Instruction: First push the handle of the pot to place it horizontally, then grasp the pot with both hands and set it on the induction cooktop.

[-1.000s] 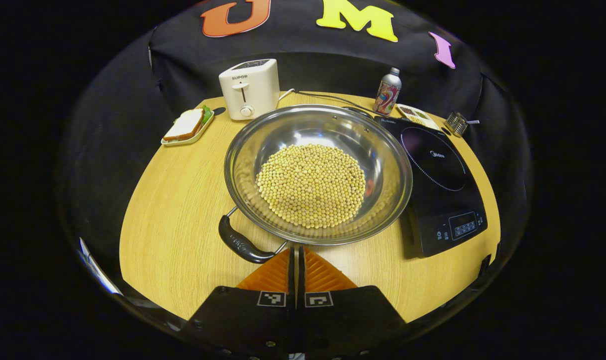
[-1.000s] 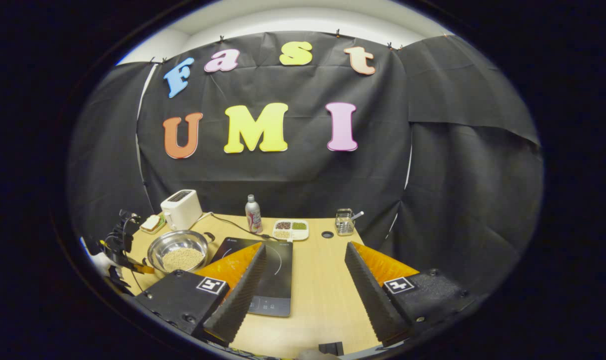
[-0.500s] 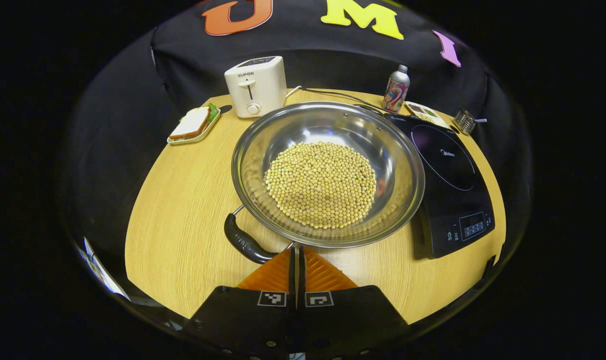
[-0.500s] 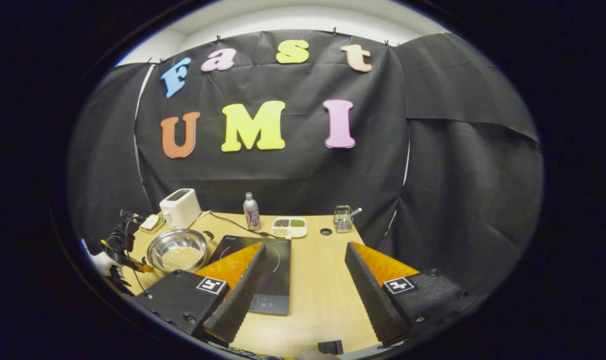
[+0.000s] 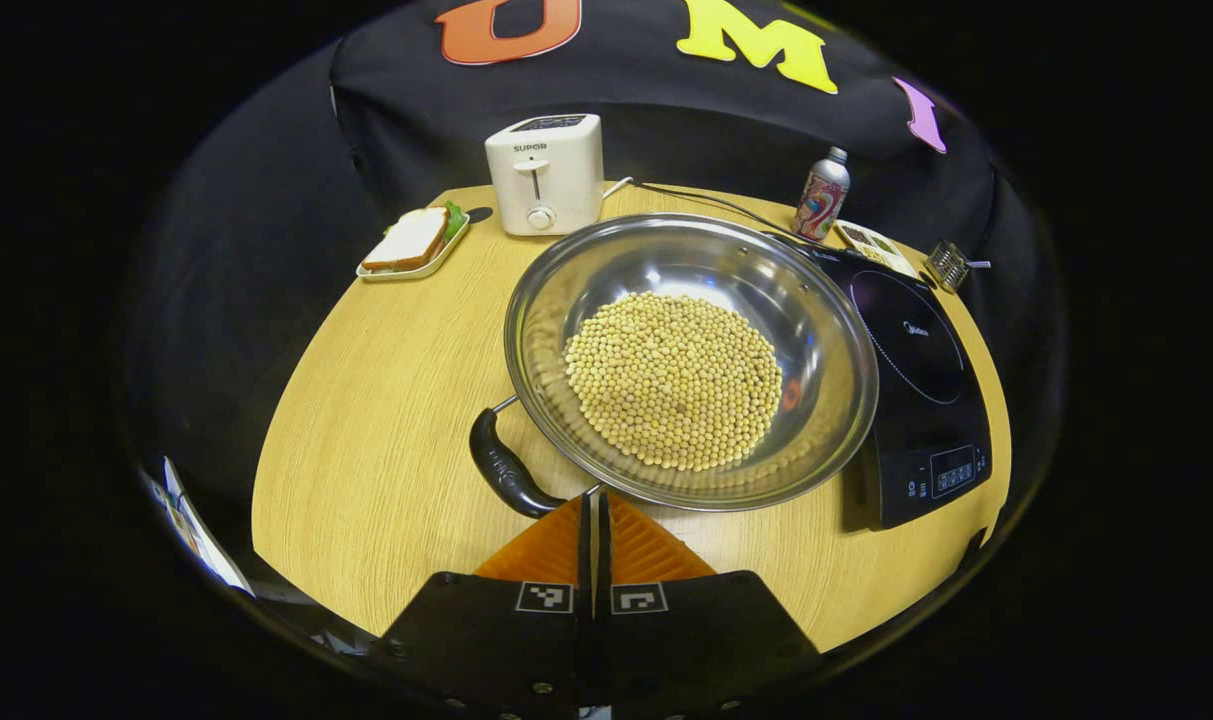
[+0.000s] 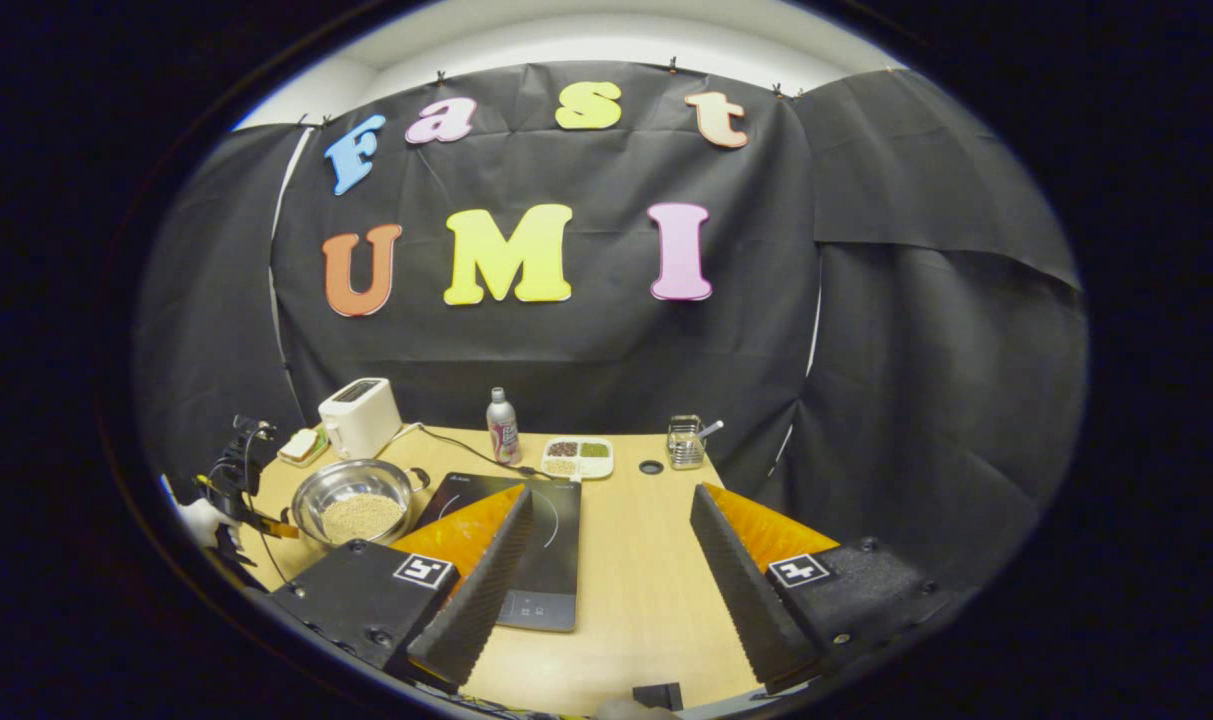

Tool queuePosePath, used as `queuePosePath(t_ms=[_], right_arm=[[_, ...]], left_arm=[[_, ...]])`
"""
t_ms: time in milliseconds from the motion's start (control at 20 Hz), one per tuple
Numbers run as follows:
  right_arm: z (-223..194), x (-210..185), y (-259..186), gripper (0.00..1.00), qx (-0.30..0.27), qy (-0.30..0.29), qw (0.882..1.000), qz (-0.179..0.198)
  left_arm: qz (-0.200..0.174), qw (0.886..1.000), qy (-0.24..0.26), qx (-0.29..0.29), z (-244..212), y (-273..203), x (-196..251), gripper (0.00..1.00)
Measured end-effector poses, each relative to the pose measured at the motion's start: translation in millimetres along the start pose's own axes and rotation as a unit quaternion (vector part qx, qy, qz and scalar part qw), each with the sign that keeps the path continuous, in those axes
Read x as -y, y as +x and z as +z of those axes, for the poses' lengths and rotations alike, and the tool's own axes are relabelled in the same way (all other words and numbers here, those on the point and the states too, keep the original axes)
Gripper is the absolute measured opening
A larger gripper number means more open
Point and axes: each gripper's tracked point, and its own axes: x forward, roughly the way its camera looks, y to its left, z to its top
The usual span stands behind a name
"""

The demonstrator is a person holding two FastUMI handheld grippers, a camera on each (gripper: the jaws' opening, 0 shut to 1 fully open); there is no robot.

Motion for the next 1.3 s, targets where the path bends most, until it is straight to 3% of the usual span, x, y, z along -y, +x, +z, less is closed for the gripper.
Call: queuePosePath(t_ms=[150, 200, 250, 300, 350, 400, 450, 500, 550, 750, 800, 850, 900, 950, 1000, 1100, 1150, 1200, 1250, 1300], right_arm=[[0.3, 2.0, 1.0, 0.97, -0.001, -0.002, 1.0, -0.003], [1.3, 2.7, 0.5, 0.97, 0.0, -0.002, 1.0, -0.004], [1.5, 1.9, 0.1, 0.97, 0.0, -0.002, 1.0, -0.004], [1.8, 1.2, 0.1, 0.97, 0.0, -0.002, 1.0, -0.004], [2.5, 0.6, 0.5, 0.97, 0.0, -0.003, 1.0, -0.004], [2.2, -0.4, 0.6, 1.0, 0.0, -0.004, 1.0, -0.004], [2.7, -1.1, 1.3, 0.97, 0.0, -0.005, 1.0, -0.004], [1.7, -2.5, 1.7, 0.97, -0.001, -0.007, 1.0, -0.003], [1.1, -3.6, 2.5, 0.97, -0.001, -0.008, 1.0, -0.003], [1.6, -6.9, 4.6, 0.97, -0.004, -0.008, 1.0, 0.0], [1.5, -7.6, 5.7, 0.97, -0.004, -0.009, 1.0, 0.0], [1.2, -8.1, 6.8, 0.97, -0.004, -0.009, 1.0, 0.0], [2.2, -8.6, 7.1, 0.97, -0.004, -0.01, 1.0, 0.0], [2.7, -8.7, 7.4, 0.97, -0.005, -0.011, 1.0, 0.001], [2.5, -8.9, 7.9, 1.0, -0.005, -0.012, 1.0, 0.001], [3.1, -9.4, 8.9, 1.0, -0.006, -0.015, 1.0, 0.002], [3.7, -8.7, 9.4, 0.97, -0.006, -0.016, 1.0, 0.001], [4.5, -7.6, 10.4, 0.97, -0.006, -0.016, 1.0, 0.001], [4.7, -6.7, 11.2, 0.97, -0.006, -0.016, 1.0, 0.001], [6.2, -6.2, 11.5, 0.97, -0.006, -0.017, 1.0, 0.001]], left_arm=[[0.002, 1.0, -0.007, 0.002, 2.8, 1.1, -6.2, 0.0], [0.003, 1.0, -0.011, 0.003, 3.9, 2.0, -8.1, 0.1], [0.002, 1.0, -0.014, 0.003, 5.0, 1.6, -9.7, 0.0], [0.003, 1.0, -0.017, 0.004, 6.3, 2.0, -12.3, 0.0], [0.004, 1.0, -0.02, 0.004, 7.1, 2.8, -15.4, 0.1], [0.006, 1.0, -0.021, 0.004, 8.8, 3.1, -18.0, 0.0], [0.007, 1.0, -0.022, 0.005, 10.5, 3.5, -20.7, 0.1], [0.009, 1.0, -0.022, 0.006, 11.9, 3.9, -23.7, 0.1], [0.011, 1.0, -0.021, 0.007, 13.2, 4.7, -27.4, 0.0], [0.025, 0.999, -0.024, 0.006, 18.0, 8.5, -44.5, 0.0], [0.026, 0.999, -0.027, 0.005, 19.0, 9.2, -45.3, 0.1], [0.028, 0.999, -0.025, 0.004, 19.1, 11.1, -46.9, 0.0], [0.033, 0.999, -0.022, 0.003, 19.5, 12.7, -50.2, 0.1], [0.037, 0.999, -0.022, 0.002, 19.5, 14.8, -54.0, 0.0], [0.039, 0.999, -0.022, 0.001, 19.1, 16.9, -55.2, 0.1], [0.04, 0.999, -0.025, -0.003, 21.0, 20.2, -55.1, 0.1], [0.042, 0.999, -0.023, -0.001, 22.0, 21.2, -56.3, 0.0], [0.044, 0.999, -0.023, 0.0, 22.8, 22.1, -56.5, 0.1], [0.044, 0.999, -0.025, -0.001, 24.5, 23.8, -57.1, 0.0], [0.043, 0.999, -0.028, -0.001, 26.0, 25.9, -56.3, 0.0]])
